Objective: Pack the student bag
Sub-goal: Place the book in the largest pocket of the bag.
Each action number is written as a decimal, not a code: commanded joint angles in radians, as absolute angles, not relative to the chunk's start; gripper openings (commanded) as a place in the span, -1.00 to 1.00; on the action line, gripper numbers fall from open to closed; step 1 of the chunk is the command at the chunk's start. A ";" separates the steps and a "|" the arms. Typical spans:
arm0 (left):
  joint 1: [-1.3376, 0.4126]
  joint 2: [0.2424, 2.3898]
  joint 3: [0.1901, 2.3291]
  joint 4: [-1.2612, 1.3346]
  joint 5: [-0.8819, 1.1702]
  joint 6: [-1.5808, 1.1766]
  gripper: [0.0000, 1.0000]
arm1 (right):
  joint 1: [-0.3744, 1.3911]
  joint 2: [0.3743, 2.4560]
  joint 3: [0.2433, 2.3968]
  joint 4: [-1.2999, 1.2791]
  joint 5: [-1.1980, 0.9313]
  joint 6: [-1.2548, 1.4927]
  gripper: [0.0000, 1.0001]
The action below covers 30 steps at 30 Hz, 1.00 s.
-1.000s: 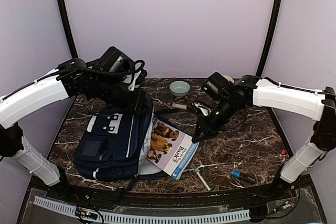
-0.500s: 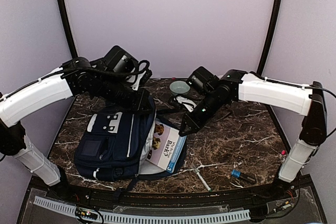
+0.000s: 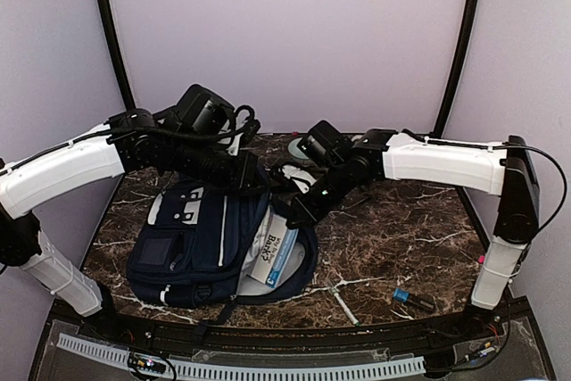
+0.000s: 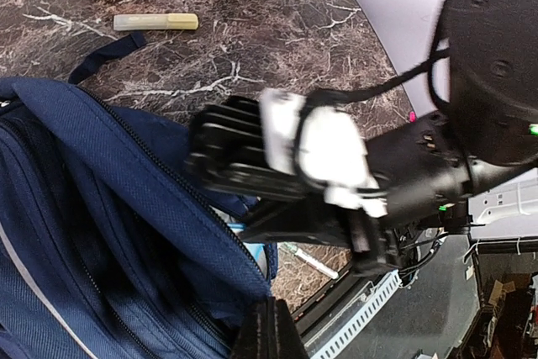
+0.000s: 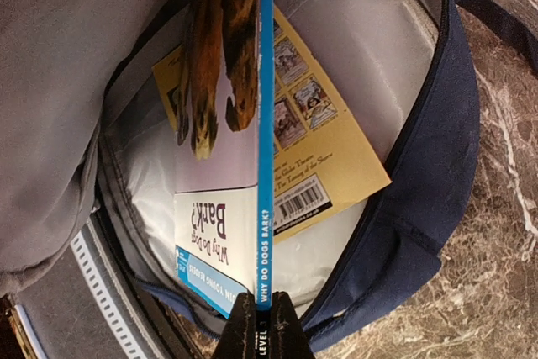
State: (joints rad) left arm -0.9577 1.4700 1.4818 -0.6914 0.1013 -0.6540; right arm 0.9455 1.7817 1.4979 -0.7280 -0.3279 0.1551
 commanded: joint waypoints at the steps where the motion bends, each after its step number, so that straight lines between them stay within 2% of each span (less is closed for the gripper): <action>1: -0.959 1.398 1.462 -0.521 0.166 -0.628 -1.00 | 0.955 1.809 1.563 -0.503 -0.296 0.179 -1.00; 3: -0.959 1.395 1.468 -0.517 0.162 -0.643 -1.00 | 0.958 1.807 1.548 -0.420 -0.275 0.197 -0.98; 5: -0.957 1.389 1.468 -0.511 0.140 -0.664 -1.00 | 0.960 1.803 1.523 -0.343 -0.241 0.205 -0.83; 9: -0.931 1.375 1.404 -0.421 0.157 -0.695 -1.00 | 0.960 1.793 1.498 -0.364 -0.130 0.187 -0.24; 15: -0.895 1.409 1.390 -0.354 0.147 -0.706 -1.00 | 0.957 1.682 1.402 -0.485 0.058 0.163 0.31; 17: -0.892 1.429 1.412 -0.351 0.157 -0.699 -1.00 | 0.956 1.622 1.340 -0.476 0.139 0.192 0.55; 19: -0.886 1.450 1.430 -0.358 0.177 -0.681 -1.00 | 0.953 1.564 1.272 -0.468 0.222 0.237 0.64; 21: -0.880 1.477 1.454 -0.381 0.179 -0.667 -1.00 | 0.949 1.520 1.229 -0.480 0.311 0.298 0.84; 23: -0.875 1.500 1.464 -0.386 0.193 -0.662 -1.00 | 0.944 1.488 1.199 -0.503 0.374 0.343 0.91; 27: -0.872 1.534 1.462 -0.326 0.242 -0.665 -1.00 | 0.938 1.455 1.165 -0.545 0.429 0.386 0.89; 30: -0.871 1.543 1.445 -0.291 0.279 -0.670 -1.00 | 0.922 1.454 1.159 -0.507 0.357 0.410 0.83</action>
State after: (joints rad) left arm -0.8783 1.5536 1.4189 -0.4423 0.2092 -0.6827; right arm 0.9379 1.4643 1.1751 -0.5285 0.3477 0.3420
